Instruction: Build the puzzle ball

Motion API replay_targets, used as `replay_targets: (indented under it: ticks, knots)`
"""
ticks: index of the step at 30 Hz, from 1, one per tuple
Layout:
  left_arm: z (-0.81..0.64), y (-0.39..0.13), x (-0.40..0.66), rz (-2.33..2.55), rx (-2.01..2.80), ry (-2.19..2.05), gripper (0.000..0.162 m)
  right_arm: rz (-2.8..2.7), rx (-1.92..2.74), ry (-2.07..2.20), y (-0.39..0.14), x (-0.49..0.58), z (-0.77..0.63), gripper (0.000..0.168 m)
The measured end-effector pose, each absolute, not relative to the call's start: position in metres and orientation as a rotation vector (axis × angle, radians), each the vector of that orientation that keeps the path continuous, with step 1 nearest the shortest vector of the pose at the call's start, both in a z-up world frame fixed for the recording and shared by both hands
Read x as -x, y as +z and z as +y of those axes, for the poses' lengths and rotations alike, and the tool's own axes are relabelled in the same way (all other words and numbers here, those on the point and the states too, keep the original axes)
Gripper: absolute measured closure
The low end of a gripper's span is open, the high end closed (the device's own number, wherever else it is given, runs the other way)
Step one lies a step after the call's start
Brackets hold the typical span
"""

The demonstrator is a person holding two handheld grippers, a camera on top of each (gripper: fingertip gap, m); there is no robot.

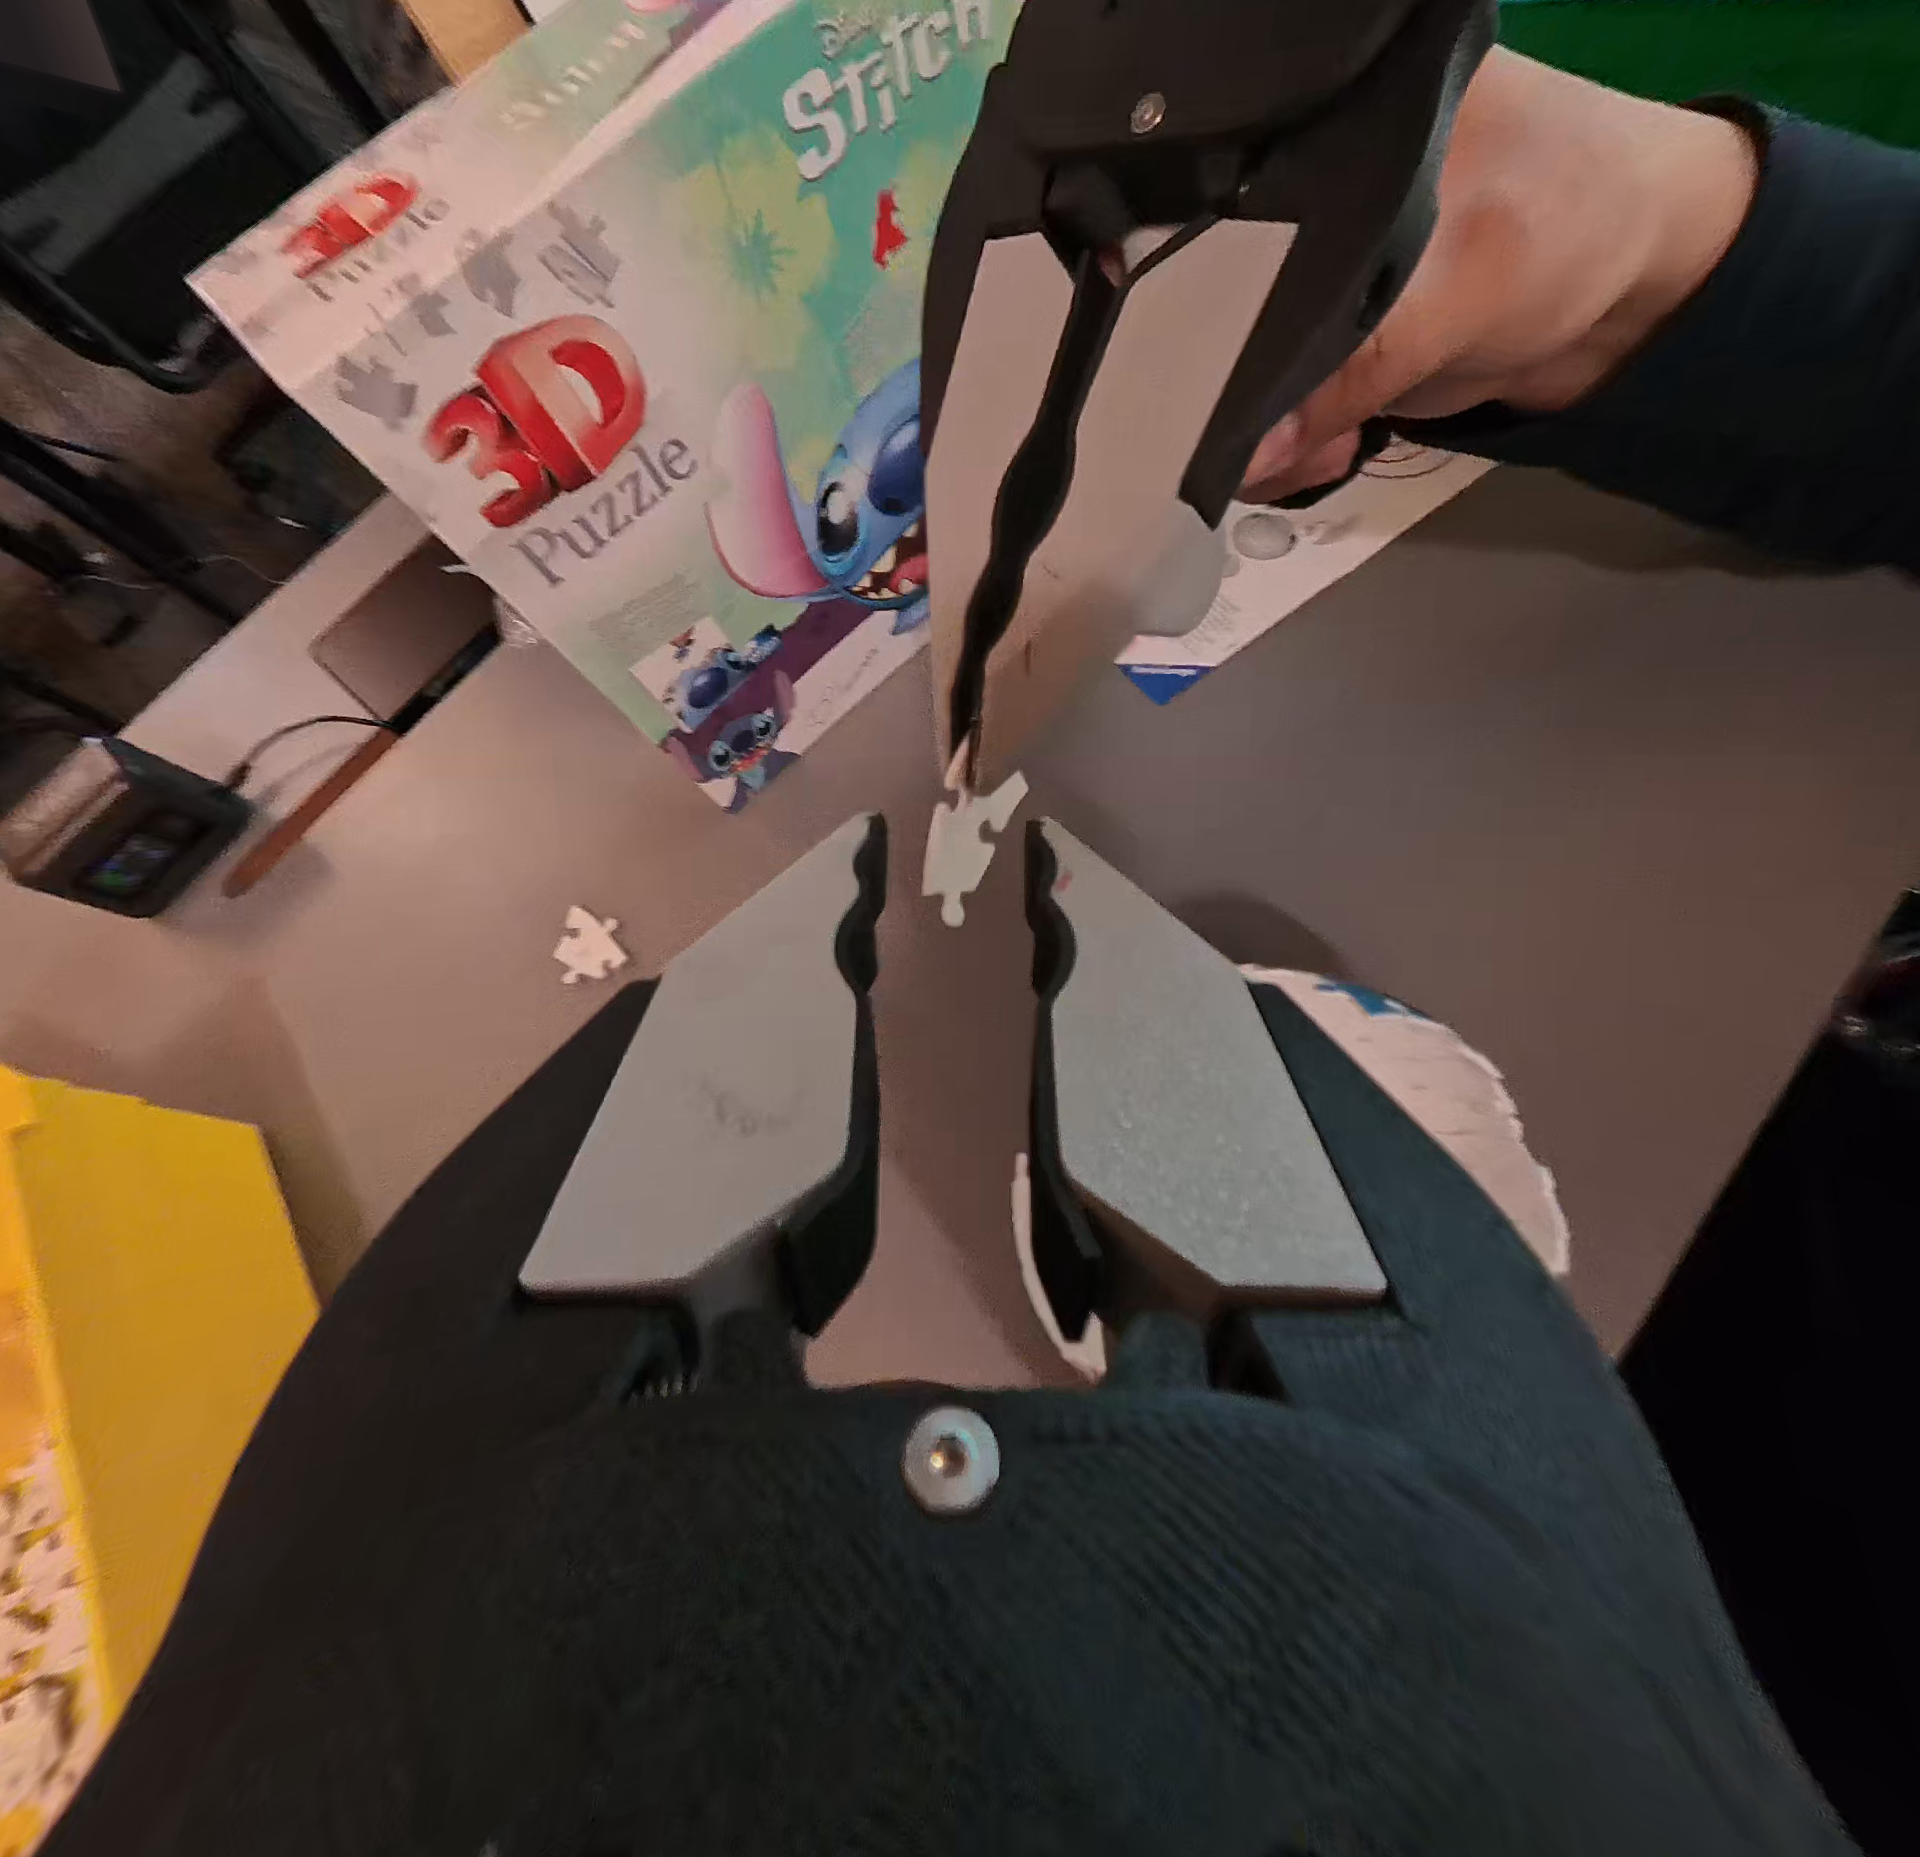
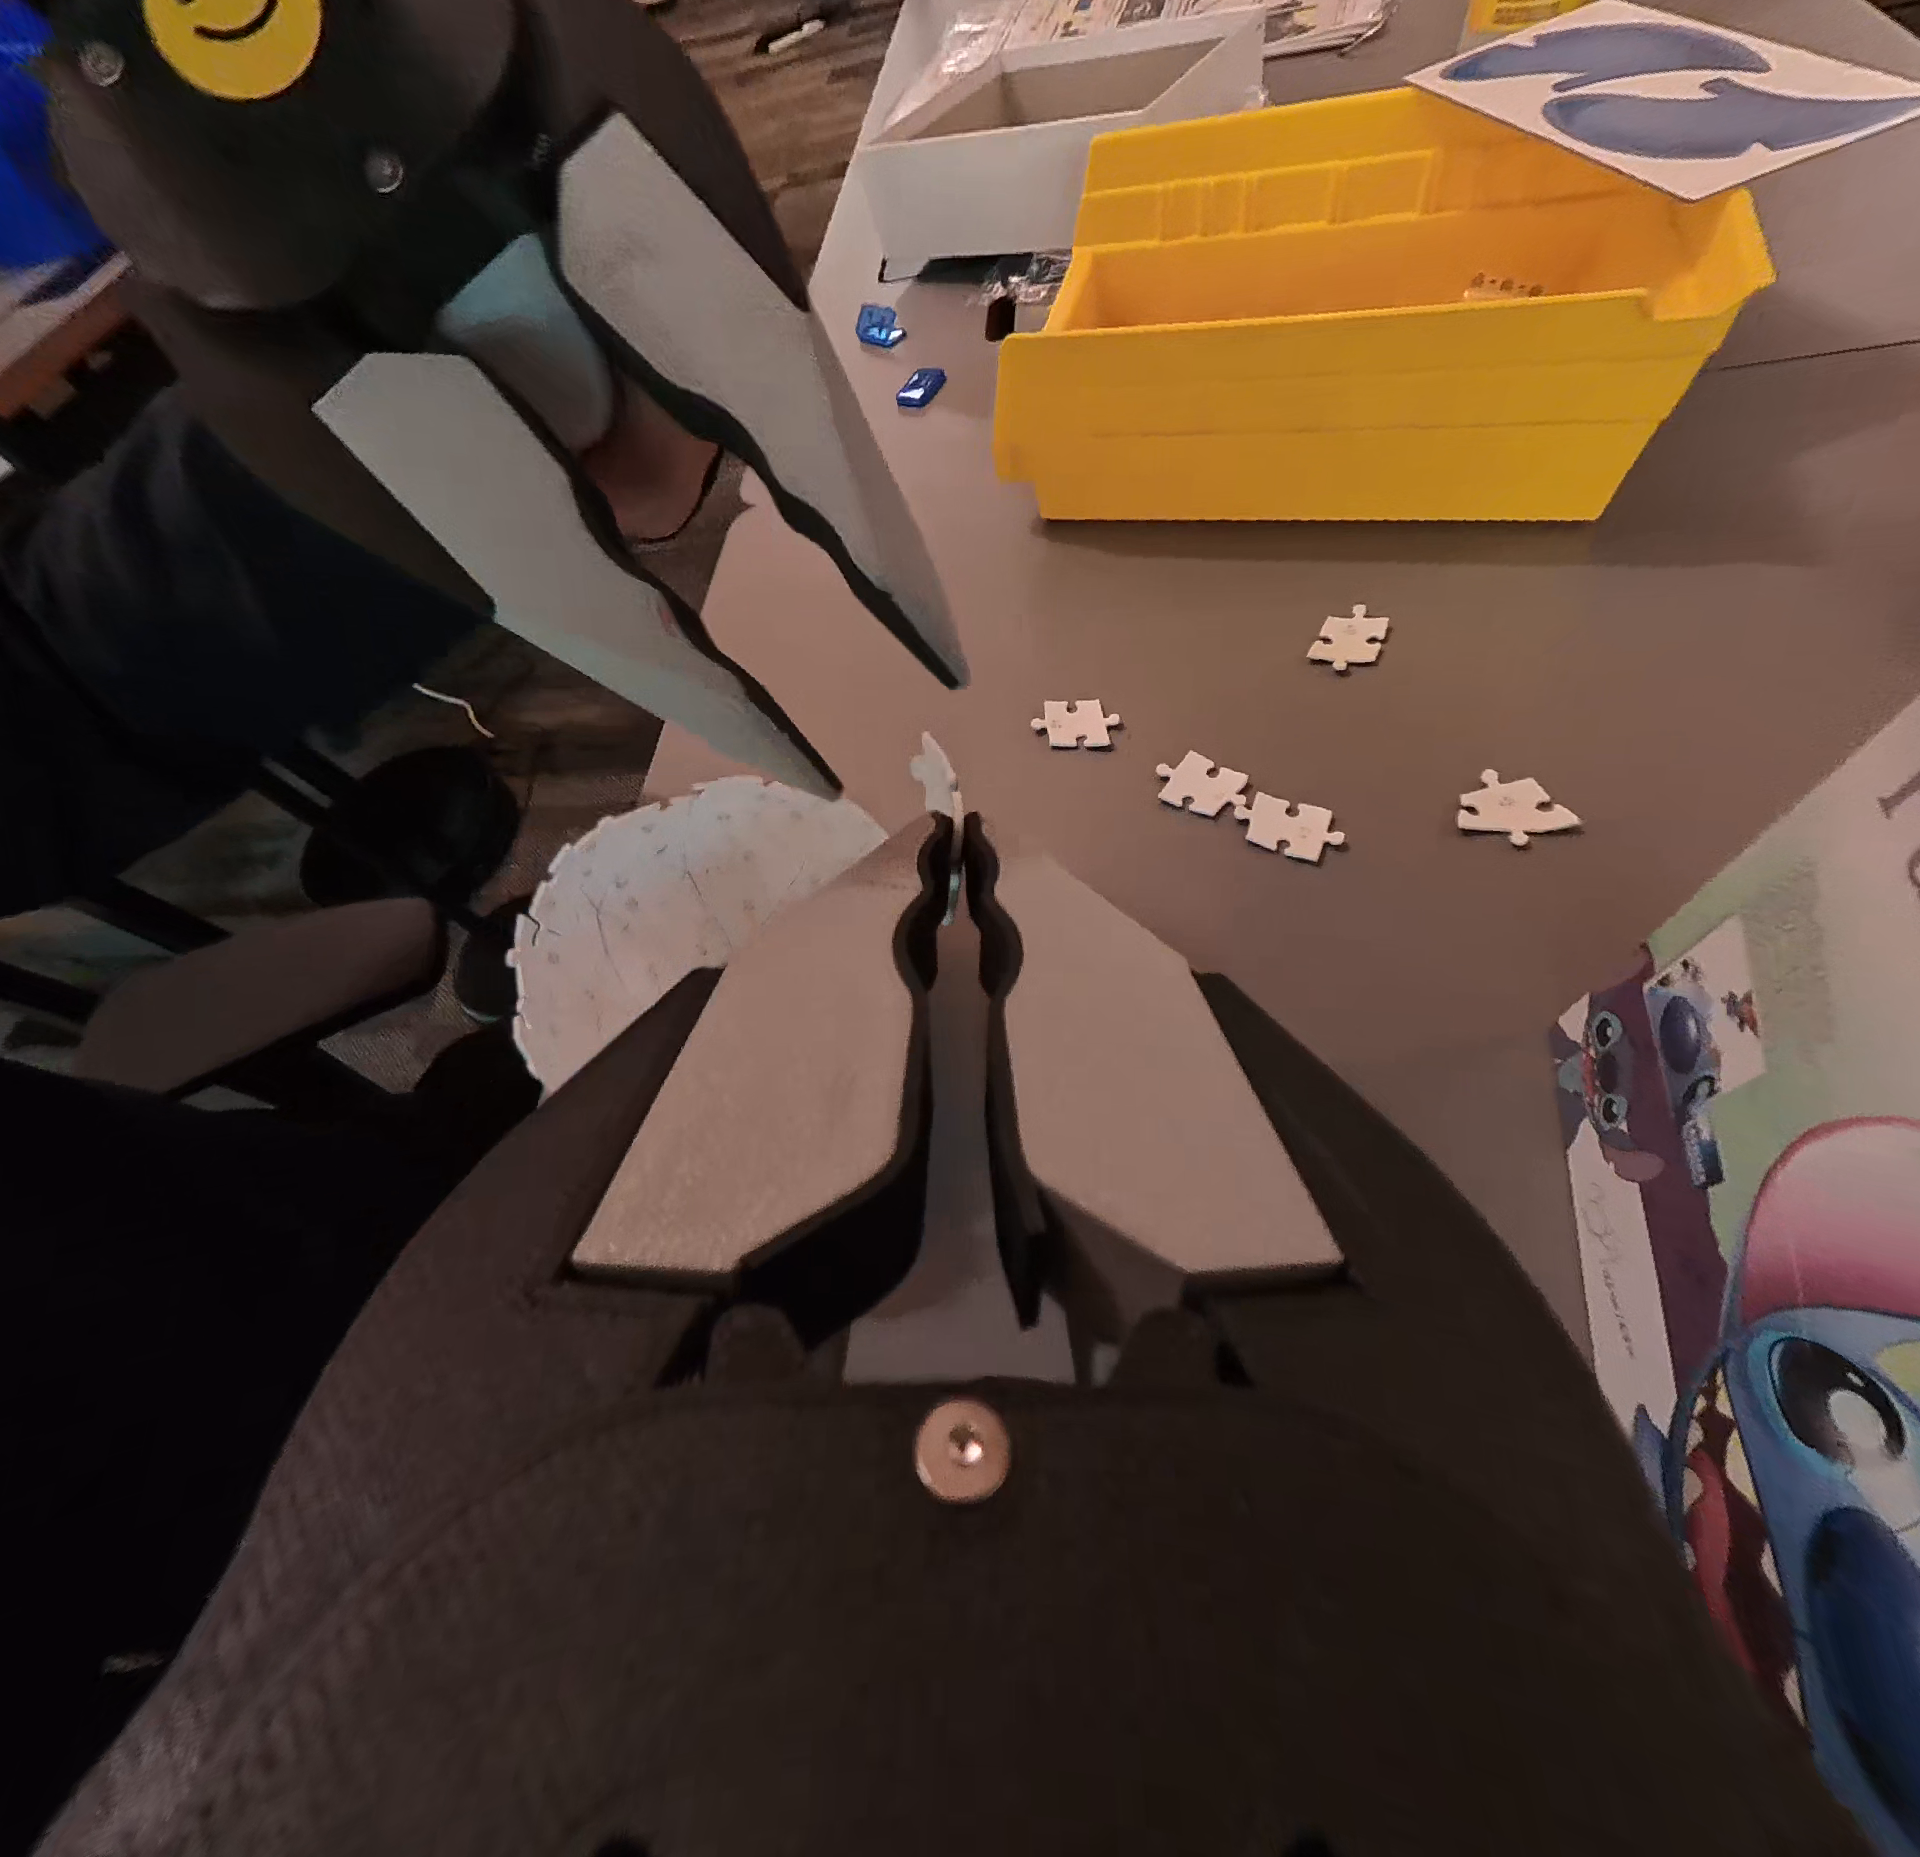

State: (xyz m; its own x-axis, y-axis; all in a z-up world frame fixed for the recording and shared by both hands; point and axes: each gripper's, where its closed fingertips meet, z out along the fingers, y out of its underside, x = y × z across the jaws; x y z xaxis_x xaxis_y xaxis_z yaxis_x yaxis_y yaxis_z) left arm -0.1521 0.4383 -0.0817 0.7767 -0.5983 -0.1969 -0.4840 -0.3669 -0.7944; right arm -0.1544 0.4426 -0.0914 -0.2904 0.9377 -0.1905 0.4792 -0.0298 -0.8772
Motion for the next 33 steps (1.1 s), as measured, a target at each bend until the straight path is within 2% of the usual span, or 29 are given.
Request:
replay_targets:
  ticks: [6, 9, 13, 15, 29, 33]
  knots:
    - [0.433, -0.102, 0.144, 0.879, 2.093, -0.186, 0.157, -1.898, 1.429, 1.178, -0.100, 0.152, 0.428, 0.168]
    - [0.428, -0.106, 0.143, 0.886, 2.108, -0.221, 0.160, -1.944, 1.416, 1.164, -0.103, 0.149, 0.423, 0.168]
    - [0.420, -0.113, 0.139, 0.891, 2.148, -0.318, 0.153, -2.043, 1.378, 1.152, -0.110, 0.143, 0.413, 0.168]
    - [0.417, -0.115, 0.135, 0.912, 2.141, -0.350, 0.161, -2.057, 1.370, 1.132, -0.112, 0.143, 0.412, 0.168]
    - [0.410, -0.110, 0.130, 0.821, 2.114, -0.536, 0.162, -2.079, 1.350, 1.273, -0.107, 0.137, 0.406, 0.168]
    - [0.411, -0.113, 0.135, 0.811, 2.134, -0.535, 0.150, -2.077, 1.354, 1.259, -0.108, 0.137, 0.408, 0.168]
